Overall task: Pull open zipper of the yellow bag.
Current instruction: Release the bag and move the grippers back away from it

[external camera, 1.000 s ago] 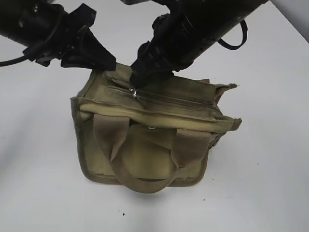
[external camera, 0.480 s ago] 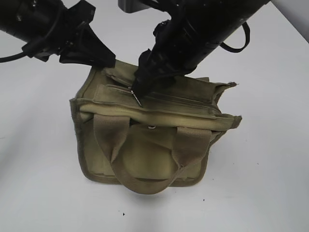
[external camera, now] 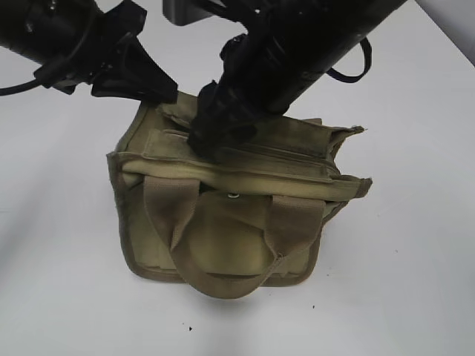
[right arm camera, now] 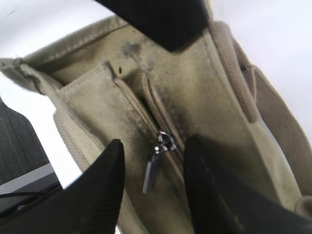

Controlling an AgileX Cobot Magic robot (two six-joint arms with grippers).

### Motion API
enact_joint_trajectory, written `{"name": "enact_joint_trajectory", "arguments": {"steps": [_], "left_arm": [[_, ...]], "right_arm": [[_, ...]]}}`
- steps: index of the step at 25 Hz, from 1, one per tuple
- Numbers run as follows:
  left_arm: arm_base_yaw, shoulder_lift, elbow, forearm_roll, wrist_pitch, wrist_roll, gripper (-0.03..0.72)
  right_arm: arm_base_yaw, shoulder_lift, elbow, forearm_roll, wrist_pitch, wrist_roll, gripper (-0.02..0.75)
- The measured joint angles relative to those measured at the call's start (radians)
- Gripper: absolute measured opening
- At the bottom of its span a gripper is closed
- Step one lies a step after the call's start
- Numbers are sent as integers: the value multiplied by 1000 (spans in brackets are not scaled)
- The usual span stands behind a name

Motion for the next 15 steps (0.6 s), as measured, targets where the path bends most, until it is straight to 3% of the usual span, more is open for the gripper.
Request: {"name": "enact_joint_trajectory", "arguments": {"steps": [6,15], "left_arm": [[0,0,0,0,1,0,20],[0,0,0,1,0,0,20]], "right_arm": [[26,6,0,-193,-25,165,322],[47,14,0,-220,-25,198,369]]}}
